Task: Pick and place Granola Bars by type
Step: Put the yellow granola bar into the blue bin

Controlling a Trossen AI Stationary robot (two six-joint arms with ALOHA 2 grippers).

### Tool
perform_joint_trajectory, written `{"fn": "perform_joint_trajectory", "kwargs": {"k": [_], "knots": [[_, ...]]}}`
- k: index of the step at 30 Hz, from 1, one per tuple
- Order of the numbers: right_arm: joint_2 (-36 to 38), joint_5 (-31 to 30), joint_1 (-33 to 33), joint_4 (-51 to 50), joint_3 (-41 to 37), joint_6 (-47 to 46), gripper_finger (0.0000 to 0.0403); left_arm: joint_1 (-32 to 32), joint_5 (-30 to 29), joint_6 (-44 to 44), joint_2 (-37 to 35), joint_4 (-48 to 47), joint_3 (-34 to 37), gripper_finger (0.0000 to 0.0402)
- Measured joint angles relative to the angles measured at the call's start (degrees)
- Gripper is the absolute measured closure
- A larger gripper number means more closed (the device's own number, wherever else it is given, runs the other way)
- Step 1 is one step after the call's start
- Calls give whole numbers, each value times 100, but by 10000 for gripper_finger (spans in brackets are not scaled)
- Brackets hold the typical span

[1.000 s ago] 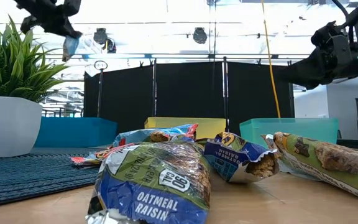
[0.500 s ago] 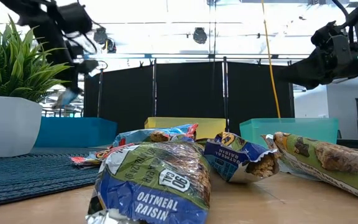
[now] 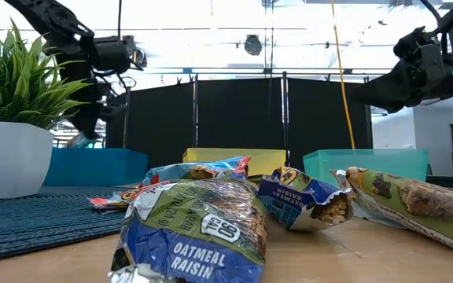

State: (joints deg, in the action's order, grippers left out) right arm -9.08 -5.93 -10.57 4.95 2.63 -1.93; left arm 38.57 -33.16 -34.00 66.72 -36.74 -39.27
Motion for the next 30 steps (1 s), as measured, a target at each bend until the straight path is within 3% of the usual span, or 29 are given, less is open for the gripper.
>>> {"fn": "perform_joint_trajectory", "kwargs": {"k": [30], "knots": [[1,0,0,4,0,0,232,74,-34,36,4,10,0,360]]}}
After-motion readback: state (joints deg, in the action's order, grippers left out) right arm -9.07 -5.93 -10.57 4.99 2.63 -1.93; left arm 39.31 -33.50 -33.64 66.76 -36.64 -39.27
